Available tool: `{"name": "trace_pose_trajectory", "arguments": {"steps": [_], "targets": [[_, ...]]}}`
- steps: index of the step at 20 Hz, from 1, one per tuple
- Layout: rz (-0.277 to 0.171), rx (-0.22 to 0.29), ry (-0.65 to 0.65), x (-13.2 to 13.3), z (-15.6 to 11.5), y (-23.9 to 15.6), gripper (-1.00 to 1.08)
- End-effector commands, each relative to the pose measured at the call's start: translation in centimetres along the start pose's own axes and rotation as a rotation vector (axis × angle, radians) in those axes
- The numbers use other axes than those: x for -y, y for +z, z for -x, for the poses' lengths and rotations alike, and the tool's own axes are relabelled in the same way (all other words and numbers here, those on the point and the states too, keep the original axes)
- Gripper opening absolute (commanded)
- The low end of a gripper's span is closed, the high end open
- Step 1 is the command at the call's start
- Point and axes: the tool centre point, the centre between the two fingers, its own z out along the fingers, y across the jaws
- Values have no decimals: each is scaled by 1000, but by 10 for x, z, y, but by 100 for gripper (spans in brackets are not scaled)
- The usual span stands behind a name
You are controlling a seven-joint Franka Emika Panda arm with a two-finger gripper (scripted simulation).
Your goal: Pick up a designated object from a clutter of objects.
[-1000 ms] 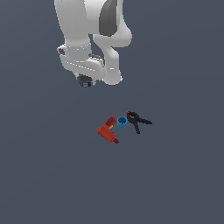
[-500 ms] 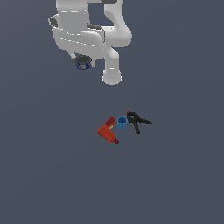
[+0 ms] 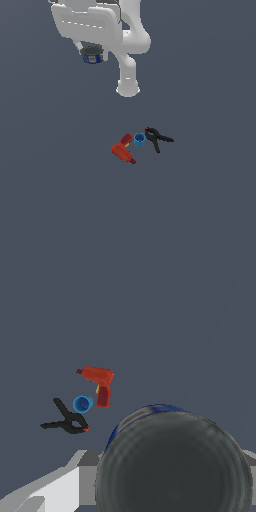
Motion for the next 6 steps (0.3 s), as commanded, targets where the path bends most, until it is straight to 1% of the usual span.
{"name": "trace_pose_trajectory", "arguments": {"steps": [1, 6], "targets": [[-1, 0, 0, 1, -1, -8, -100], [-1, 0, 0, 1, -2, -12, -100]]}}
